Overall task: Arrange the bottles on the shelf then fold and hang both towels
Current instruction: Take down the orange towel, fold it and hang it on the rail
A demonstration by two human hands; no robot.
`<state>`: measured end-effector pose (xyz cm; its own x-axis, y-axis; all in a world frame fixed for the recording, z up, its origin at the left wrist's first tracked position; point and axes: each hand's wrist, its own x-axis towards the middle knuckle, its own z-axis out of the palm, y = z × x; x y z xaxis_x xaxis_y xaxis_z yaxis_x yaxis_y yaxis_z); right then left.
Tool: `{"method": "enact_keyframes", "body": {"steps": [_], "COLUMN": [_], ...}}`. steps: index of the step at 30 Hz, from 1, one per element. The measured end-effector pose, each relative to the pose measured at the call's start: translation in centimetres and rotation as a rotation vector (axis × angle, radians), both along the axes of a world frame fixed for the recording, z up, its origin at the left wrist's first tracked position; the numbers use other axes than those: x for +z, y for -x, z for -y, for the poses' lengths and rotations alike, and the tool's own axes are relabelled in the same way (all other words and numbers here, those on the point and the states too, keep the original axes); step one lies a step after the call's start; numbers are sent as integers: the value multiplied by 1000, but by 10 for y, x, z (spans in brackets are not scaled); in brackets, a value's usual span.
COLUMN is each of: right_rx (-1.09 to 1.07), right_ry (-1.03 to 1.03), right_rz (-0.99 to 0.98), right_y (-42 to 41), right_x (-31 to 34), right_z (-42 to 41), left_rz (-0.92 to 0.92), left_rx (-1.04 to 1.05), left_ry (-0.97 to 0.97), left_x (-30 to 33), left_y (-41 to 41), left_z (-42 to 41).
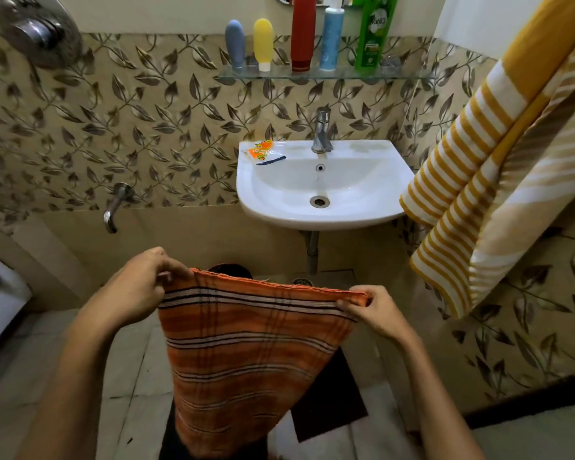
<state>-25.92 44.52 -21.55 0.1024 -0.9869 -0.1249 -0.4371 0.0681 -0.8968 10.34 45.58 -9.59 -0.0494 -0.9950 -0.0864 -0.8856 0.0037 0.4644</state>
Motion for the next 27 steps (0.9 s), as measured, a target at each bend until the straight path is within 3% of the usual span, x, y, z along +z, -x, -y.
{"method": "enact_keyframes", "body": {"steps": [2,4,7,10,15,22,27], "right_rx": [16,-37,-146,-165,20,169,396], "right_ry": [1,33,81,59,-73,-37,-134], "right_rz": [46,108,149,137,16,-143,33], "right_y": [4,-5,-36,-70,-115,-112,-92], "right_x": [11,17,19,18,0,2,14], "right_z": [1,3,4,-6,-41,-50,-40], "left_rz": [81,45,-290,-581,-1038,-1201,-1266], "left_rx": [-9,-32,99,201,415,564,580], "left_ry": [-85,-286,-743,-998,-977,-904,-1024], "left_x": [-11,-20,-32,-57,-91,-80,-67], "left_y": [1,8,25,49,93,123,120], "left_z": [7,14,15,7,-8,-18,-17]}}
